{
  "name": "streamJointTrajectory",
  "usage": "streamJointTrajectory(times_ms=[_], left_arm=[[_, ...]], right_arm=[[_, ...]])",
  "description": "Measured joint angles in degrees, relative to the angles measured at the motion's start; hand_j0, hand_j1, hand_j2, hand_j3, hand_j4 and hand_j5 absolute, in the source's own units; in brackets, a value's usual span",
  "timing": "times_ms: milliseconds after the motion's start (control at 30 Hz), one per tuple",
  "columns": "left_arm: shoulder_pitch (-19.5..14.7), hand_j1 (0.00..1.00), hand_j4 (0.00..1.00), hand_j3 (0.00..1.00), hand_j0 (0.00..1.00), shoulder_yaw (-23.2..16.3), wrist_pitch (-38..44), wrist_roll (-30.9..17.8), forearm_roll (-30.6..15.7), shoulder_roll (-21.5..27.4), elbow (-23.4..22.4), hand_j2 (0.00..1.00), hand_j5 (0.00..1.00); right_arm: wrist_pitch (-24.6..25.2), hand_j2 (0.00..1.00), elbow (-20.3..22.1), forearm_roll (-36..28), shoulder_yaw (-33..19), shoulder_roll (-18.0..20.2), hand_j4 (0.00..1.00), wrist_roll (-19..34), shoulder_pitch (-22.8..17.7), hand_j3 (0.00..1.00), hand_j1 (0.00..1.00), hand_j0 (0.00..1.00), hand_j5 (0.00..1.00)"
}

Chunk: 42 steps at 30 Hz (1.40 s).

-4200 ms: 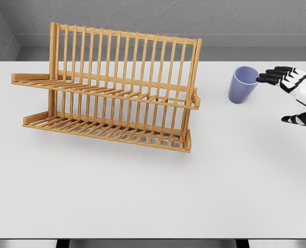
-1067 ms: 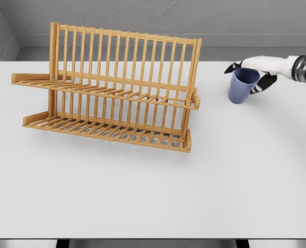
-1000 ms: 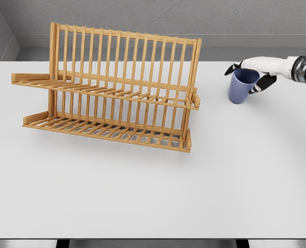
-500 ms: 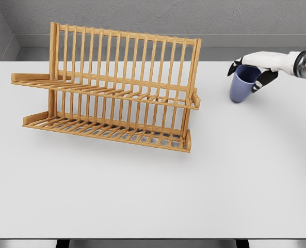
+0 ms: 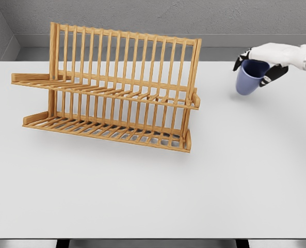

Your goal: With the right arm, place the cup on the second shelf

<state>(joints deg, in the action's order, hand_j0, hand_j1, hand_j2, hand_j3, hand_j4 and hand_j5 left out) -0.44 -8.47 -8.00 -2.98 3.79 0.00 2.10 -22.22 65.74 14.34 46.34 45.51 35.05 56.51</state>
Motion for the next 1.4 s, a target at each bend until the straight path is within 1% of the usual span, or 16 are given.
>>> streamJointTrajectory(times_ms=[233,533,667,733,833,900,1033,1200,1300,1400], left_arm=[[0.0,1.0,1.0,1.0,1.0,0.0,0.0,0.01,0.0,0.0,0.0,1.0,1.0],[0.0,1.0,1.0,1.0,1.0,-0.01,0.0,0.0,0.0,0.0,0.0,1.0,1.0],[0.0,1.0,1.0,1.0,1.0,-0.01,0.0,-0.01,0.0,0.0,0.0,1.0,1.0],[0.0,1.0,1.0,1.0,1.0,-0.01,0.0,0.0,0.01,0.0,0.0,1.0,1.0],[0.0,1.0,1.0,1.0,1.0,-0.02,0.0,0.0,0.0,0.0,0.0,1.0,1.0],[0.0,1.0,1.0,1.0,1.0,-0.01,0.0,0.0,0.0,0.0,0.0,1.0,1.0],[0.0,1.0,1.0,1.0,1.0,-0.03,0.0,0.0,0.0,0.0,0.0,1.0,1.0],[0.0,1.0,1.0,1.0,1.0,0.0,0.0,0.0,0.0,0.0,0.0,1.0,1.0],[0.0,1.0,1.0,1.0,1.0,0.01,0.0,0.0,0.0,0.0,0.0,1.0,1.0],[0.0,1.0,1.0,1.0,1.0,0.01,0.0,0.0,0.0,0.0,0.0,1.0,1.0]], right_arm=[[-0.11,0.67,5.11,0.04,-2.18,3.04,0.67,-0.02,-0.61,0.67,0.67,0.67,0.67],[-0.13,0.67,13.08,-0.01,-3.92,6.33,0.67,-0.02,-0.97,0.67,0.67,0.67,0.67],[-0.23,0.67,16.5,0.0,-6.11,7.49,0.67,0.0,-4.13,0.67,0.67,0.67,0.67],[-0.22,0.67,17.86,-0.03,-7.18,8.09,0.67,0.02,-4.13,0.67,0.67,0.67,0.67],[-0.21,0.67,18.95,-0.06,-7.94,8.62,0.67,0.0,-4.22,0.67,0.67,0.67,0.67],[-0.22,0.67,19.55,-0.01,-8.61,9.09,0.67,-0.02,-5.36,0.67,0.67,0.67,0.67],[-0.22,0.67,20.67,-0.01,-10.16,9.62,0.67,-0.01,-5.54,0.67,0.67,0.67,0.67],[-0.22,0.67,22.52,-0.07,-10.79,10.23,0.67,-0.02,-5.62,0.67,0.67,0.67,0.67],[-0.24,0.67,23.88,-0.09,-11.67,10.79,0.67,-0.02,-7.03,0.67,0.67,0.67,0.67],[-0.29,0.67,24.82,-0.1,-13.02,11.16,0.67,0.0,-7.56,0.67,0.67,0.67,0.67]])
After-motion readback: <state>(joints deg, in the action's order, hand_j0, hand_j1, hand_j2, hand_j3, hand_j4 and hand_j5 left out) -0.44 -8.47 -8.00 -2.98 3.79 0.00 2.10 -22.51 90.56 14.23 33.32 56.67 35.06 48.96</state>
